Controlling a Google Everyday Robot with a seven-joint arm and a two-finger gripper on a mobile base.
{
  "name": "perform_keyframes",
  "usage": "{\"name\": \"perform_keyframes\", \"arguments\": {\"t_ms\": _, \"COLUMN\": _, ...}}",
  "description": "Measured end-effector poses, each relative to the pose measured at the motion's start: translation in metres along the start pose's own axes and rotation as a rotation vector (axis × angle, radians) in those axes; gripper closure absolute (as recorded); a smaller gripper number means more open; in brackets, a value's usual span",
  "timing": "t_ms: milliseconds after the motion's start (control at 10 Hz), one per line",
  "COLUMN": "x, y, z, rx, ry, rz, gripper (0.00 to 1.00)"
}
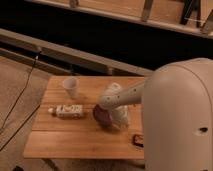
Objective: Push the eraser across the table
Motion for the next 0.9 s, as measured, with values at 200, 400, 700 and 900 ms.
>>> {"name": "perform_keyframes", "arguments": {"t_ms": 200, "x": 0.002, "y": -0.001, "z": 0.003, "rx": 0.012, "ry": 0.007, "rz": -0.002, "gripper": 0.56}}
{"name": "perform_keyframes", "arguments": {"t_ms": 400, "x": 0.006, "y": -0.007, "z": 0.010, "rx": 0.053, "ry": 0.016, "rz": -0.002, "gripper": 0.35}}
{"name": "perform_keyframes", "arguments": {"t_ms": 700, "x": 0.012, "y": -0.012, "z": 0.018, "rx": 0.081, "ry": 0.032, "rz": 0.017, "gripper": 0.20}}
{"name": "perform_keyframes", "arguments": {"t_ms": 900, "x": 0.015, "y": -0.014, "z": 0.020, "rx": 0.088, "ry": 0.039, "rz": 0.031, "gripper": 0.20}}
